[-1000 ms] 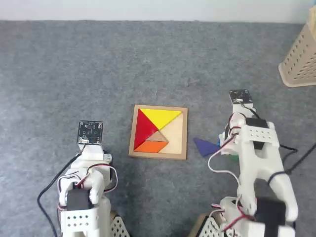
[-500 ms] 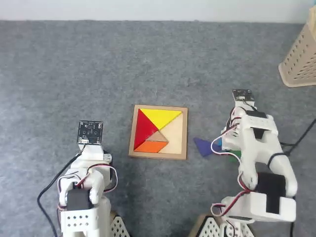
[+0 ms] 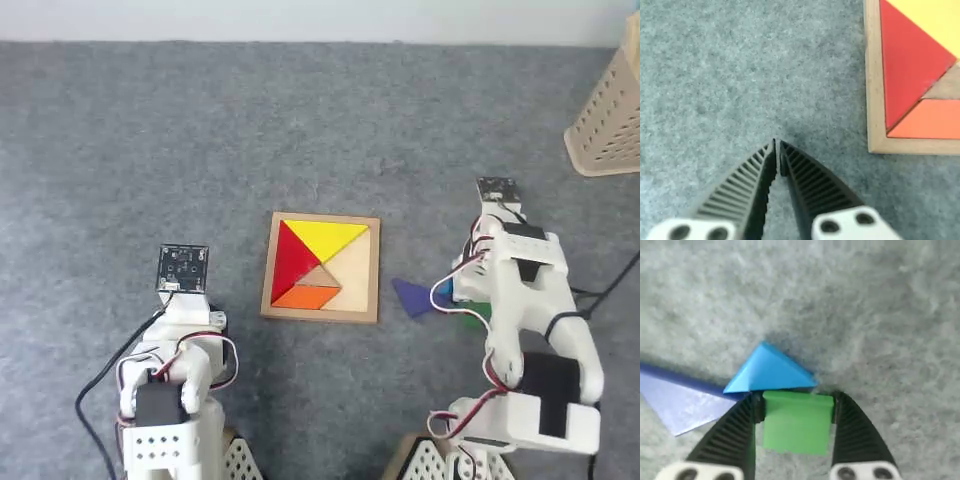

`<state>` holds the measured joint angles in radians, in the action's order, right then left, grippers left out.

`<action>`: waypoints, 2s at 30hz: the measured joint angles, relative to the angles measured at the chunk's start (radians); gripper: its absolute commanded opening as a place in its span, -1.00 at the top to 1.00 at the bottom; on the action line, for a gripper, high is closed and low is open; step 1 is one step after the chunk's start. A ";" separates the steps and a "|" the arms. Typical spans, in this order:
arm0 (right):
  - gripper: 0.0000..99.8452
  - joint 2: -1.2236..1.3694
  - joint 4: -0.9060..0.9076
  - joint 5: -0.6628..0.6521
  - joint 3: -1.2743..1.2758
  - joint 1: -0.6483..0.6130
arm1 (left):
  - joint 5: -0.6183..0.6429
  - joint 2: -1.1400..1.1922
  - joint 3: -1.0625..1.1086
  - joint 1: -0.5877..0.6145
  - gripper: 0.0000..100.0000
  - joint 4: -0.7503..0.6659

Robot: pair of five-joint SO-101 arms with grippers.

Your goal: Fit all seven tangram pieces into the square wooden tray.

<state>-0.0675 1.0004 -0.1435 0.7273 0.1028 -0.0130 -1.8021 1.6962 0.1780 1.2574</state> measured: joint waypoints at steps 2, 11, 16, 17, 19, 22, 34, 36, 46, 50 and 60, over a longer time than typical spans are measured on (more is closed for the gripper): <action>0.97 -0.043 0.021 -0.008 0.000 -0.002 | 0.000 0.000 0.000 0.000 0.98 0.000; 0.97 -0.233 0.224 -0.109 -0.189 -0.275 | 0.000 0.000 0.000 0.000 0.98 0.000; 0.97 -0.166 0.242 -0.141 -0.327 -0.509 | 0.000 0.000 0.000 0.000 0.98 0.000; 0.97 -0.124 0.242 -0.157 -0.354 -0.540 | 0.000 0.000 0.000 0.000 0.98 0.000; 0.97 -0.023 0.242 -0.187 -0.416 -0.591 | 0.000 0.000 0.000 0.000 0.98 0.000; 0.97 0.133 0.242 -0.209 -0.516 -0.634 | 0.000 0.000 0.000 0.000 0.98 0.000; 0.96 0.493 0.242 -0.210 -0.758 -0.694 | 0.000 0.000 0.000 0.000 0.98 0.000; 0.96 0.506 0.242 -0.210 -0.776 -0.694 | 0.000 0.000 0.000 0.000 0.98 0.000; 0.75 0.514 0.229 -0.209 -0.787 -0.697 | 0.000 0.000 0.000 0.000 0.98 0.000; 0.74 0.514 0.219 -0.203 -0.789 -0.698 | 0.000 0.000 0.000 0.000 0.98 0.000; 0.74 0.514 0.203 -0.201 -0.789 -0.698 | 0.000 0.000 0.000 0.000 0.98 0.000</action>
<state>0.4465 1.2029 -0.3445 -0.0614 -0.5953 -0.0130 -1.8021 1.6962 0.1780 1.2574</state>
